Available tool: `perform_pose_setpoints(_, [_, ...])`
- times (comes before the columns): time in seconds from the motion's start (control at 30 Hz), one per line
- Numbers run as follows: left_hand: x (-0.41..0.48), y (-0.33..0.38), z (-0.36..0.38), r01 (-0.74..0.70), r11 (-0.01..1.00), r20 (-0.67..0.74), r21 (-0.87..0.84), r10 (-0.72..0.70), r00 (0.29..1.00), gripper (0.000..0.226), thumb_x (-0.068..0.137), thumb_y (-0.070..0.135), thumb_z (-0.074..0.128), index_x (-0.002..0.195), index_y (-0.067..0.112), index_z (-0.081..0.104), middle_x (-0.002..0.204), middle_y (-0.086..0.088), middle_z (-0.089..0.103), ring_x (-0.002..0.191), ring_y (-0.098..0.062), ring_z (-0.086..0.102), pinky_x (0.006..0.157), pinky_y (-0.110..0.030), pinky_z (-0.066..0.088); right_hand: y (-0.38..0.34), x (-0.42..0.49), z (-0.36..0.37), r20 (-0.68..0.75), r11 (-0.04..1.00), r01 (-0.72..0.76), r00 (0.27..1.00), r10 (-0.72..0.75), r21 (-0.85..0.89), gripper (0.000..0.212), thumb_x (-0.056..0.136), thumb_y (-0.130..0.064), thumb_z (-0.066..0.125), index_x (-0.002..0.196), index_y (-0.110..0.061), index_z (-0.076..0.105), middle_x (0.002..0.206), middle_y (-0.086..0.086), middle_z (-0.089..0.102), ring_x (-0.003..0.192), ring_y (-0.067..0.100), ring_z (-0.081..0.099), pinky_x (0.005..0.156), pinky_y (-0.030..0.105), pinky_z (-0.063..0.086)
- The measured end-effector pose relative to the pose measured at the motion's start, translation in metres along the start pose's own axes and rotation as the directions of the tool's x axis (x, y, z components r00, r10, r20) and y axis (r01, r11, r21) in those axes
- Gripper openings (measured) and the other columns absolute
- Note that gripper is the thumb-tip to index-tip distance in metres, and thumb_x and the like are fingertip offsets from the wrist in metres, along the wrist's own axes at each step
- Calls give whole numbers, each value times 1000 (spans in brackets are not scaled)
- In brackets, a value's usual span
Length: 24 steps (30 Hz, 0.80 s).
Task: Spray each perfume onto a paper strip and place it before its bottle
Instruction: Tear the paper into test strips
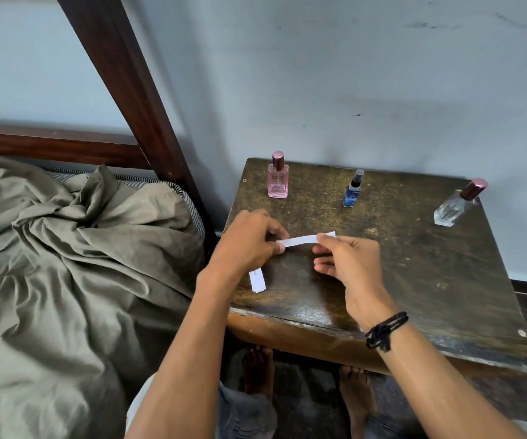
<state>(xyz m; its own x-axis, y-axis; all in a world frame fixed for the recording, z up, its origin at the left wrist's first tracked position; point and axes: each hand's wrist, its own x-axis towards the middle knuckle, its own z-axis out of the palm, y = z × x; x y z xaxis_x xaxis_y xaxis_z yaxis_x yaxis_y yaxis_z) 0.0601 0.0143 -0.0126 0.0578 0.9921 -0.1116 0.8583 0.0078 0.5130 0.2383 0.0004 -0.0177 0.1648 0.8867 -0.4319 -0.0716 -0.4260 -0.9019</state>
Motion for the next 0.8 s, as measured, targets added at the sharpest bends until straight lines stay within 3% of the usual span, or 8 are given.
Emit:
perform_pose_setpoints(0.13, [2,6,4,5,1000,-12,14,-4,1000,12,82,25,80,92,29,74,97,10,60,102,-16,53,88,-29,43,-1,0,-3,0,1000,-25,1000,25,14,11,92,-10,72,82,-9,77,78,12,75,54,13,63,52,22,55])
perform_pose_setpoints(0.27, [1,10,-4,73,985,24,-156,-70,997,16,82,21,81,76,31,69,78,13,69,82,-9,66,83,-34,55,-3,-1,-9,8,999,-32,999,32,25,9,92,-10,73,83,-9,76,76,11,75,55,13,62,52,22,55])
perform_pose_setpoints(0.4, [-1,6,-15,91,963,20,-252,-89,996,16,80,19,82,77,33,75,68,15,71,71,-1,66,85,-31,56,-7,-1,-17,16,1000,-11,1000,11,24,7,89,-4,73,84,-7,77,76,12,74,57,14,62,52,21,55])
perform_pose_setpoints(0.5, [-2,6,-20,98,966,-12,-240,-103,995,12,81,18,81,85,30,79,70,17,72,76,-2,67,88,-31,56,-11,-1,-21,12,1000,-17,1000,17,0,1,86,-4,75,86,-4,76,75,10,73,56,12,61,48,21,51])
perform_pose_setpoints(0.67, [0,8,-14,149,972,-93,-184,-168,981,16,87,16,76,90,31,80,77,15,68,89,-15,69,91,-37,56,-12,-2,-26,84,972,29,996,-10,-231,6,85,-9,75,82,-3,75,70,7,68,50,10,53,41,21,37])
perform_pose_setpoints(0.8, [4,12,-4,171,971,-126,-169,-193,973,16,88,18,74,91,34,78,84,11,70,90,-14,68,89,-37,56,-10,-3,-28,131,847,116,990,-56,-518,14,80,-19,77,67,-15,76,66,7,71,54,14,56,58,32,46])
